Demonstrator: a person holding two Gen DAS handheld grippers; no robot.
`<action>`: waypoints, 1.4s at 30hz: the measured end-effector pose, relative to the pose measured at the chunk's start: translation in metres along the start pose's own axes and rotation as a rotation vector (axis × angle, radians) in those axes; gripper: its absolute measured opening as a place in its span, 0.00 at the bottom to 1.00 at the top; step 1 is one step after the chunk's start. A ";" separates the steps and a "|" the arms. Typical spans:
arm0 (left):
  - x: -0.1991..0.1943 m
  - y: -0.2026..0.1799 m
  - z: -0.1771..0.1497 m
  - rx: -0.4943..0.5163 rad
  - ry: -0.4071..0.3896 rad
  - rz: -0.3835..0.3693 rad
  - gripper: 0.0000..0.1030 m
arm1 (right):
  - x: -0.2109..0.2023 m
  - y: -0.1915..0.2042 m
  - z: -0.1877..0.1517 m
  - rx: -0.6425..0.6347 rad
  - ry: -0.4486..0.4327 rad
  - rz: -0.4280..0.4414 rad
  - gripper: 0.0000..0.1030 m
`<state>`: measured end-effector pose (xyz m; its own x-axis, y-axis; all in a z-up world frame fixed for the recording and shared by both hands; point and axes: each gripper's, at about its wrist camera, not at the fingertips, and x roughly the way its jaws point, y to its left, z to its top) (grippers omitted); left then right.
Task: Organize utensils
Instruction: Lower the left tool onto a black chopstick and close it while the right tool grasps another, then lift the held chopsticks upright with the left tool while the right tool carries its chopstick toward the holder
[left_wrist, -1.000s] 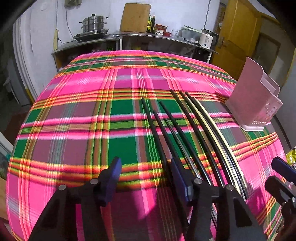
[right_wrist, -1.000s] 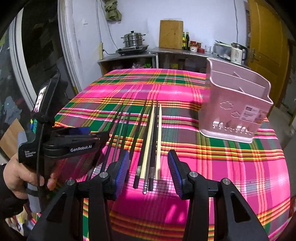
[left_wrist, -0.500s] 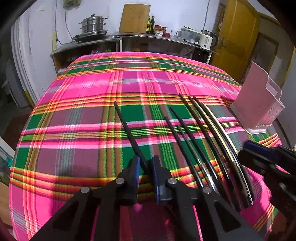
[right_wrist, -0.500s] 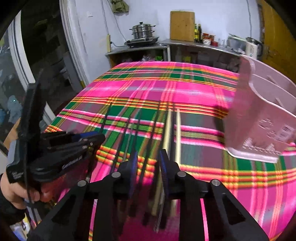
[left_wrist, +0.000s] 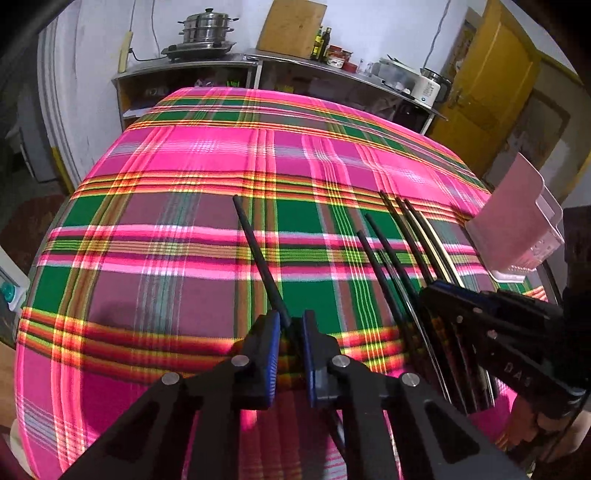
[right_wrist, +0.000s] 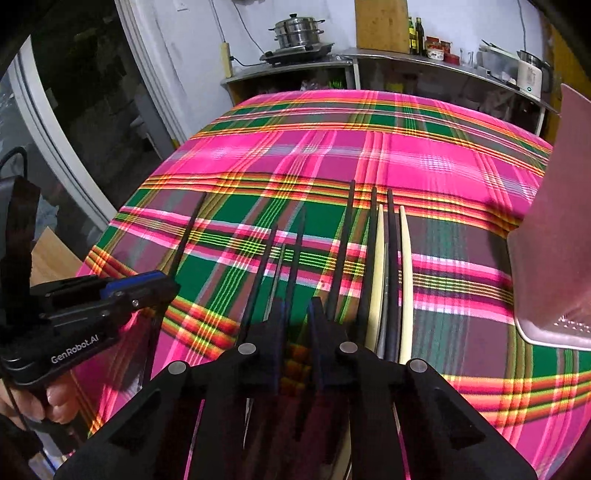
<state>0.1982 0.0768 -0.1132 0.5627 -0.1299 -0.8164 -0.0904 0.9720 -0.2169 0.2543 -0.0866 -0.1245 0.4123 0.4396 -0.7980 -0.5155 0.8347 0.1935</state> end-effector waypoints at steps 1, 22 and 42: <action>0.001 0.000 0.002 -0.001 0.000 0.005 0.11 | 0.001 -0.001 0.002 -0.002 0.001 0.001 0.12; 0.021 -0.016 0.024 0.071 -0.005 0.127 0.09 | 0.018 0.003 0.019 -0.013 0.041 0.011 0.07; -0.093 -0.035 0.039 0.092 -0.198 -0.045 0.05 | -0.084 0.003 0.030 0.037 -0.156 0.054 0.06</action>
<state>0.1808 0.0625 -0.0092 0.7156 -0.1415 -0.6841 0.0090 0.9811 -0.1934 0.2411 -0.1113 -0.0397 0.4980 0.5282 -0.6877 -0.5133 0.8188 0.2572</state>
